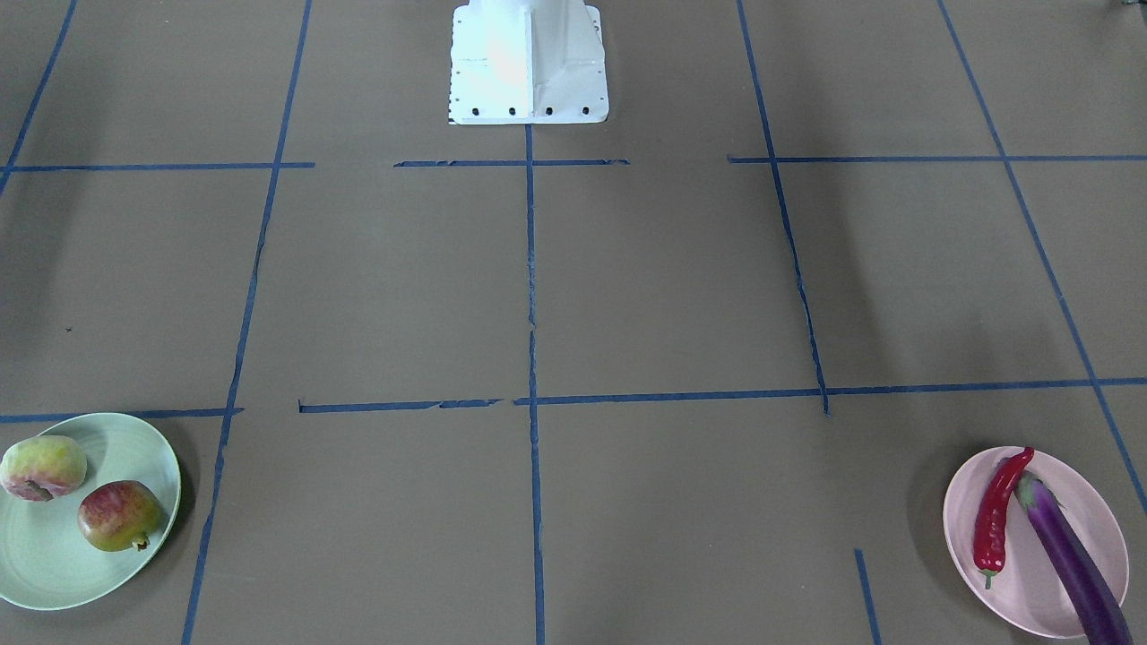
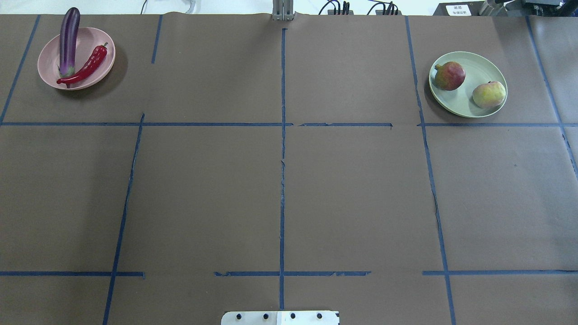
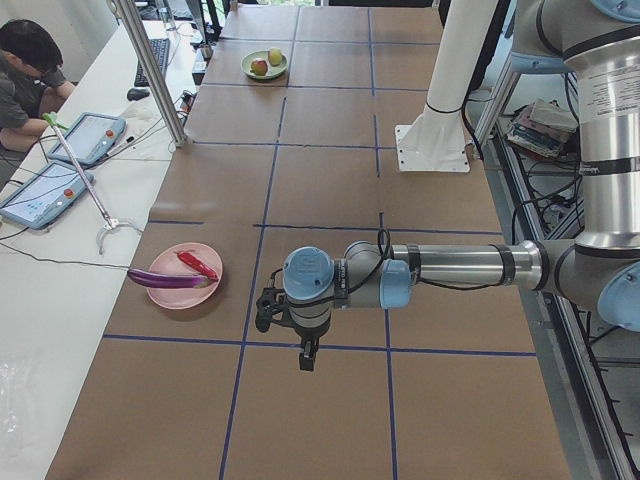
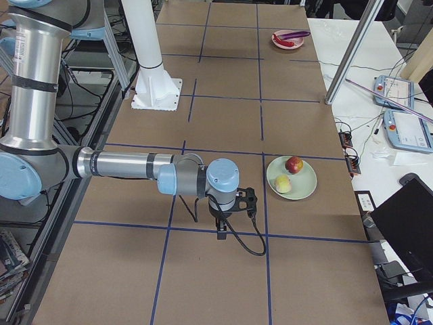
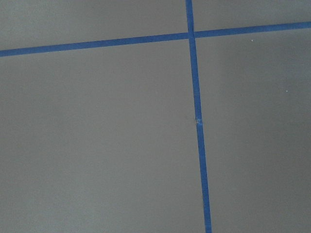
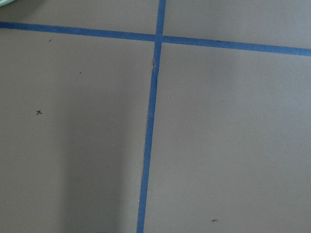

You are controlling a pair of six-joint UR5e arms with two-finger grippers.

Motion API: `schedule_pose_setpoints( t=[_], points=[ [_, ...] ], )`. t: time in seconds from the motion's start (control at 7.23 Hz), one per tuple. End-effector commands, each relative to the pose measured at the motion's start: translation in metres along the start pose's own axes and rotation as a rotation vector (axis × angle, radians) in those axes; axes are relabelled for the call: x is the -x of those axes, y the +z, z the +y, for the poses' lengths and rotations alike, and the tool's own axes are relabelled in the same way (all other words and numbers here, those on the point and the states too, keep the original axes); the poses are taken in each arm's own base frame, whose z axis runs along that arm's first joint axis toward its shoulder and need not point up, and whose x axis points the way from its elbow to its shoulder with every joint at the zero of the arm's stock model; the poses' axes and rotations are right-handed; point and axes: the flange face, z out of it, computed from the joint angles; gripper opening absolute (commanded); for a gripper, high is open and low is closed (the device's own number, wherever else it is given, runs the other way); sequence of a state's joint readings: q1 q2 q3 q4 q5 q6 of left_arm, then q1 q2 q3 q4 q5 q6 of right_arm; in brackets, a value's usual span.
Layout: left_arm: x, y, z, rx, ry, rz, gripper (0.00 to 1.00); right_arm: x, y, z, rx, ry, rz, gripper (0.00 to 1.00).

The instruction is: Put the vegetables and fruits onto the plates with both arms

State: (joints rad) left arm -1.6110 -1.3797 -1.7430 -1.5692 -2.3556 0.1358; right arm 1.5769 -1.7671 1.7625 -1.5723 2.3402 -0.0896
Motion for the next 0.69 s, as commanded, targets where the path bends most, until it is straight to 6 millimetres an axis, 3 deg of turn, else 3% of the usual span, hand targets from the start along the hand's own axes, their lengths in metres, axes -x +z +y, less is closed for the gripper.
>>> schedule_pose_setpoints(
  t=[0.0, 0.55],
  points=[
    [-0.0018, -0.0016, -0.0010, -0.003, 0.003, 0.000, 1.00, 0.0001, 0.0000, 0.0000, 0.000, 0.001, -0.001, 1.00],
    [-0.0040, -0.0039, -0.0004, -0.008, 0.007, -0.002, 1.00, 0.0001, 0.0000, 0.0000, 0.000, 0.001, -0.001, 1.00]
  ],
)
